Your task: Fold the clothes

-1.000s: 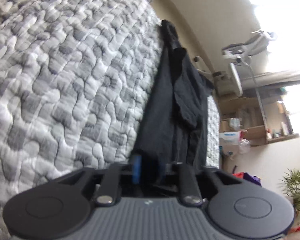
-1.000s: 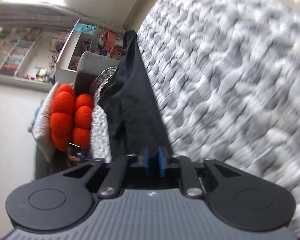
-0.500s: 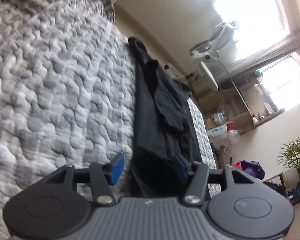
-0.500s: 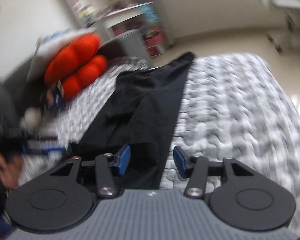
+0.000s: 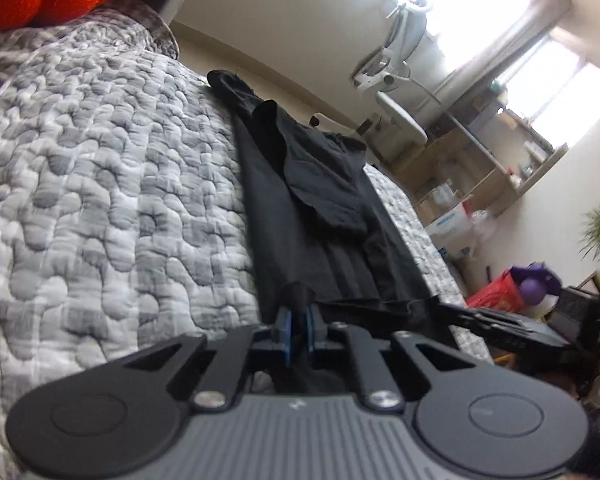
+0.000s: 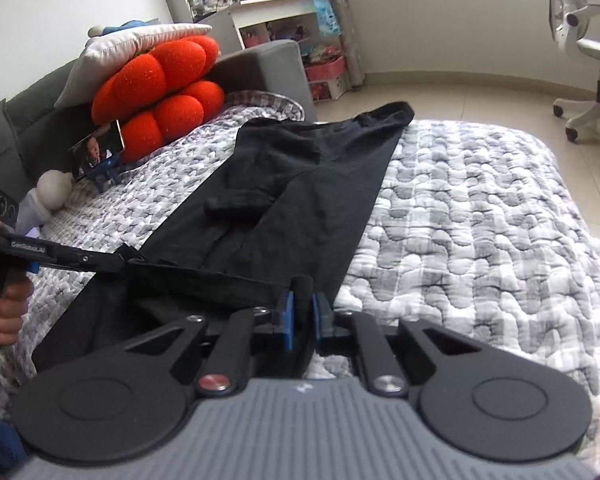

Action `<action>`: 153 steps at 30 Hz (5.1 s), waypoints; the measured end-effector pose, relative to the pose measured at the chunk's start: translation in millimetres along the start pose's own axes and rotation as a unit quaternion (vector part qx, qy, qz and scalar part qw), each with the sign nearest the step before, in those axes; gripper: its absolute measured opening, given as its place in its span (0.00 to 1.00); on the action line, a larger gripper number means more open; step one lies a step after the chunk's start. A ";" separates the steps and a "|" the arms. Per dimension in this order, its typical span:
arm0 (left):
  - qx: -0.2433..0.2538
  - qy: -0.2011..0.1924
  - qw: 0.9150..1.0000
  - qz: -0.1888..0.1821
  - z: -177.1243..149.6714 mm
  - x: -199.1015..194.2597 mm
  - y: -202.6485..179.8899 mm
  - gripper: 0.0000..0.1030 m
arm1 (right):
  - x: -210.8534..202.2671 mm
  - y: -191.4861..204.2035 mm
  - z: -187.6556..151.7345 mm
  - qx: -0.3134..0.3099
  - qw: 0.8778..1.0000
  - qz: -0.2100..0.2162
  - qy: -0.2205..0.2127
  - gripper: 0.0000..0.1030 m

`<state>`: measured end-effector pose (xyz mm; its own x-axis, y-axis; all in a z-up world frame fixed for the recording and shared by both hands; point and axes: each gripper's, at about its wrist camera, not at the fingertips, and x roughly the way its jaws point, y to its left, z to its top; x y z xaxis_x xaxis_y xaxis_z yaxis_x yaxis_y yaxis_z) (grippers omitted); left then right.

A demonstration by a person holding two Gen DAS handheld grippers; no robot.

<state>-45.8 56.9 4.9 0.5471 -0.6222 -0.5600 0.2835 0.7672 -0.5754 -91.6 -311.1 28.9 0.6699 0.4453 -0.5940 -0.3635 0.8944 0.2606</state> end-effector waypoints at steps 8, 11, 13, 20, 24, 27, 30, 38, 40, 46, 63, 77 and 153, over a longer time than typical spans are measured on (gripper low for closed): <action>-0.005 -0.017 1.000 -0.004 14.5 -11.0 12.1 0.29 | 4.4 -0.3 14.6 -0.024 0.999 -0.023 0.001 0.28; -0.003 -0.025 1.000 -0.011 27.7 -7.7 13.3 0.31 | 15.9 1.1 38.4 -0.031 0.999 -0.013 -0.013 0.47; 0.002 -0.026 1.000 -0.009 36.7 -0.6 12.0 0.31 | 32.4 7.3 58.5 -0.046 0.999 -0.005 -0.016 0.52; 0.002 -0.027 1.000 -0.005 63.3 27.9 11.2 0.33 | 119.7 39.6 125.3 -0.095 0.995 0.039 -0.003 0.56; 0.001 -0.029 1.000 0.003 75.1 37.6 14.7 0.33 | 171.0 63.4 146.2 -0.121 0.992 0.040 0.019 0.57; 0.001 -0.031 0.999 0.009 83.9 43.1 20.0 0.34 | 196.4 75.6 152.1 -0.148 0.988 0.019 0.030 0.58; 0.003 -0.032 0.999 0.020 92.9 48.2 25.7 0.34 | 214.4 77.0 155.2 -0.148 0.988 0.006 0.040 0.57; 0.009 -0.040 0.999 0.036 110.3 53.8 32.8 0.36 | 195.6 49.2 149.9 -0.049 0.999 0.021 0.006 0.06; 0.015 -0.040 0.998 0.039 113.6 55.7 31.9 0.36 | 185.2 35.4 149.3 -0.008 0.999 0.031 -0.013 0.06; 0.044 -0.040 0.997 0.048 122.3 64.5 23.0 0.36 | 166.7 16.1 151.9 0.034 0.998 0.031 -0.048 0.03; 0.069 -0.036 0.994 0.071 125.6 74.4 22.5 0.39 | 218.8 56.1 156.1 -0.036 0.999 -0.004 0.033 0.03; 0.150 -0.049 0.986 0.052 155.7 98.3 -14.6 0.42 | 101.8 -5.1 157.8 0.148 0.980 -0.002 -0.133 0.02; 0.003 -0.069 0.995 0.073 211.8 165.7 53.8 0.11 | 204.1 41.4 159.2 0.164 0.985 0.002 -0.045 0.12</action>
<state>227.0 28.0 7.4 0.6857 -0.4773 -0.5496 0.1980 0.8488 -0.4902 133.1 -176.6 39.6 0.7286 0.4379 -0.5267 -0.1472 0.8511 0.5039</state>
